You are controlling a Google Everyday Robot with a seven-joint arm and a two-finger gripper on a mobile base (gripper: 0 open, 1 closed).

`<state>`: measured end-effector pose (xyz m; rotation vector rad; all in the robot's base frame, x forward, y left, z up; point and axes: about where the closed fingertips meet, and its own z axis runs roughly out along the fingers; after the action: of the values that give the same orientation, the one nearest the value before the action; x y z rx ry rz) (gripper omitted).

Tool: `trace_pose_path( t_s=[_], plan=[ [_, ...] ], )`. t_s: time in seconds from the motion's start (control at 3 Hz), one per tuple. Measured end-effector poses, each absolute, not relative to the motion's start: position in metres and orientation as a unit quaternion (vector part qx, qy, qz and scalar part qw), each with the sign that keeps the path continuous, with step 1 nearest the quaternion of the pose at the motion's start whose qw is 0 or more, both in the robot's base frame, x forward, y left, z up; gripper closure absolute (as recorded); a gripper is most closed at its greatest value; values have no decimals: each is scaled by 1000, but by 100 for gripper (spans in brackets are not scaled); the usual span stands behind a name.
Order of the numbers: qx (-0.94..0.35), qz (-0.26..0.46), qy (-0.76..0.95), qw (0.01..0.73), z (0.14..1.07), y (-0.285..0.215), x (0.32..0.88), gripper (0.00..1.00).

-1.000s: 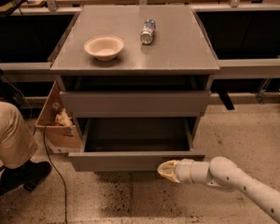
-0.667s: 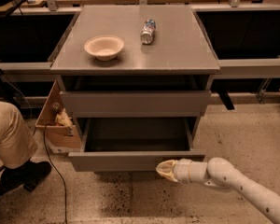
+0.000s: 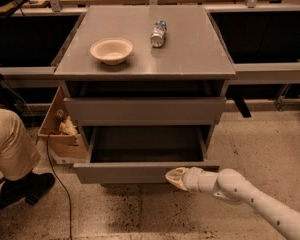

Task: Close middle drawer

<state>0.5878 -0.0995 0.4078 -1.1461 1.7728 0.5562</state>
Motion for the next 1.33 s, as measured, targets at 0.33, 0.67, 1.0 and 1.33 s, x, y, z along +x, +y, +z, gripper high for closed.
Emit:
trace_pose_path(
  t_s=[0.33, 0.67, 1.0, 1.33],
  plan=[
    [-453, 213, 724, 475, 405, -98, 604, 100],
    [-437, 202, 726, 491, 401, -94, 622, 100],
    [-425, 195, 726, 505, 398, -89, 639, 100],
    [-416, 192, 721, 520, 398, -81, 660, 100]
  ],
)
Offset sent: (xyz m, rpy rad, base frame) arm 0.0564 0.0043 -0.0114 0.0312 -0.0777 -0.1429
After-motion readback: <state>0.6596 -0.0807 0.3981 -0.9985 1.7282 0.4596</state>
